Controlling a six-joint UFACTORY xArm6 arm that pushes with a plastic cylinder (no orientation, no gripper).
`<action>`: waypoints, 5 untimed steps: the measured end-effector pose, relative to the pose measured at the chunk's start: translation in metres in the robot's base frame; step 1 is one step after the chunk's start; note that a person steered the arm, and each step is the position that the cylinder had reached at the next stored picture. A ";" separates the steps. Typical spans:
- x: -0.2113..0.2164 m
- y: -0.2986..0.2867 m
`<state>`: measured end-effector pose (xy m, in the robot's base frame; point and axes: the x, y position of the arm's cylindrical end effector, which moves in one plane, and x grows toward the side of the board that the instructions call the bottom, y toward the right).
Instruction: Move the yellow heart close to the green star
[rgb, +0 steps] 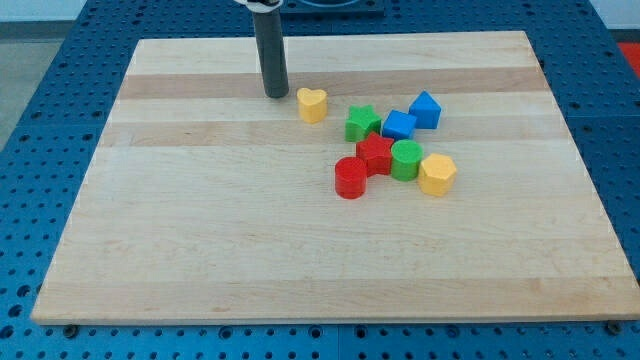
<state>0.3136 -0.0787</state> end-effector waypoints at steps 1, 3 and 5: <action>0.014 0.000; 0.027 0.004; 0.027 0.029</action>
<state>0.3407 -0.0494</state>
